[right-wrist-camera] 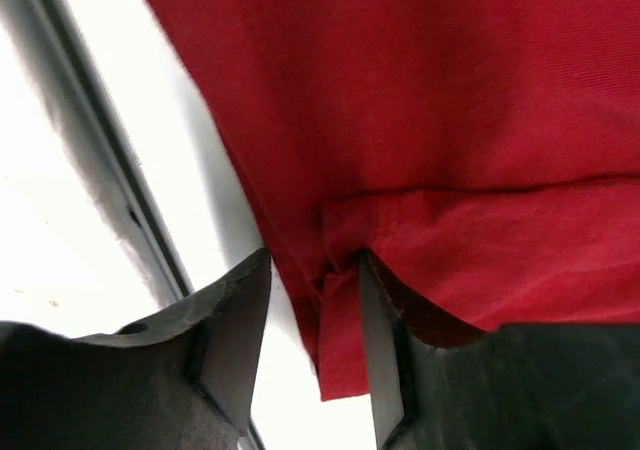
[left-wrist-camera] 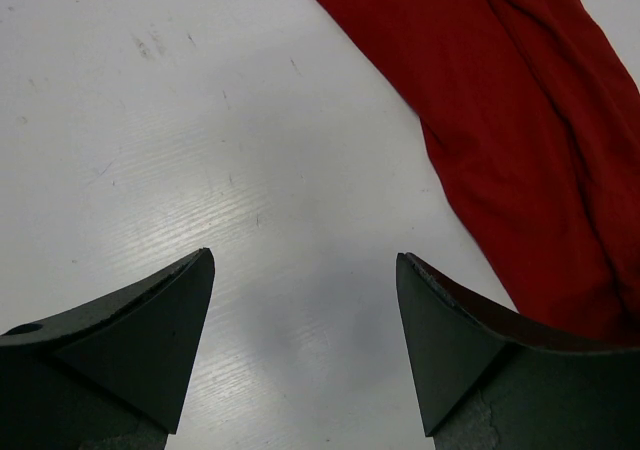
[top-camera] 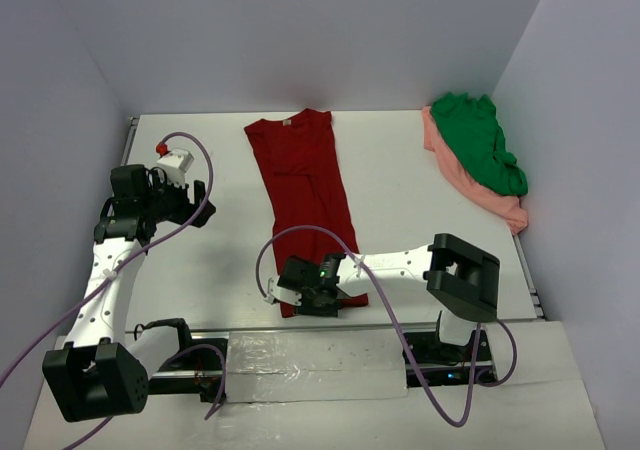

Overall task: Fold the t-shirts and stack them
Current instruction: Grab the bottom of the folded rectangular tshirt with right arm

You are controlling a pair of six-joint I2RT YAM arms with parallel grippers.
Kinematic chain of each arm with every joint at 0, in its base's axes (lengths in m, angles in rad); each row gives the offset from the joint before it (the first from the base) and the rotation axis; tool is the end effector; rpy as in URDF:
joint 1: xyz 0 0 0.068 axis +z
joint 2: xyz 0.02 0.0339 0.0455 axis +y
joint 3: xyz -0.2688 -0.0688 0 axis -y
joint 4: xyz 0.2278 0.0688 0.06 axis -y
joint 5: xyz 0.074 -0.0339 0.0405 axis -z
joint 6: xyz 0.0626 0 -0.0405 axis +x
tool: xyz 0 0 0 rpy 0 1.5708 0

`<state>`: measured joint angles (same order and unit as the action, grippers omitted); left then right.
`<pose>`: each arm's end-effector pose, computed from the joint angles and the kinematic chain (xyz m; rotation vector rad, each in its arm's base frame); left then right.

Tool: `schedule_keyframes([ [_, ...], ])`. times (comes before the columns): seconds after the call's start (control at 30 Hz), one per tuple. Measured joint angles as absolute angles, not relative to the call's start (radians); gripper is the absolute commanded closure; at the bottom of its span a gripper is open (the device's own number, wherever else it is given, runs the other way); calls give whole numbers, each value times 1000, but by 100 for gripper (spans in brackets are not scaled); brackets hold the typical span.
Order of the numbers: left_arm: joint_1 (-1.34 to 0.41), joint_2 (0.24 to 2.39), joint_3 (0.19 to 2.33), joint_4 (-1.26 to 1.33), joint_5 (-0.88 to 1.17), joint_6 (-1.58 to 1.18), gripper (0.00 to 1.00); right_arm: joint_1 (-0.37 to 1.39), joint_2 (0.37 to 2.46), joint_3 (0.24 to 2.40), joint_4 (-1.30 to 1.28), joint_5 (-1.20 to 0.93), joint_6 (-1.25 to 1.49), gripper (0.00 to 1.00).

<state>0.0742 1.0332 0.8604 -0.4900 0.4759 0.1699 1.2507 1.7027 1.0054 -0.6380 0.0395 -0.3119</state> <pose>0.2208 -0.0123 0.2845 0.3588 2.1459 -0.3918 0.0969 0.2843 0.1469 -2.0458 2.0723 0.1045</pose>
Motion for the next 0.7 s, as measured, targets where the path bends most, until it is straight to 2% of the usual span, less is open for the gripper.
schedule_keyframes([
  [0.1, 74, 1033, 860, -490, 476, 170, 17, 1251, 1705, 1005, -627, 55, -308, 59],
  [0.2, 74, 1033, 860, -490, 476, 170, 17, 1251, 1707, 1005, -619, 66, -305, 69],
  [0.23, 74, 1033, 860, -490, 476, 170, 17, 1251, 1708, 1005, -617, 69, -305, 79],
  [0.3, 74, 1033, 860, -490, 476, 171, 17, 1251, 1708, 1005, -613, 77, -305, 84],
  [0.33, 74, 1033, 860, -490, 476, 171, 17, 1250, 1708, 1005, -613, 78, -304, 95],
  [0.37, 74, 1033, 860, -490, 476, 171, 17, 1250, 1708, 1005, -612, 79, -303, 99],
  [0.7, 74, 1033, 860, -490, 476, 174, 17, 1250, 1700, 1005, -615, 81, -300, 100],
])
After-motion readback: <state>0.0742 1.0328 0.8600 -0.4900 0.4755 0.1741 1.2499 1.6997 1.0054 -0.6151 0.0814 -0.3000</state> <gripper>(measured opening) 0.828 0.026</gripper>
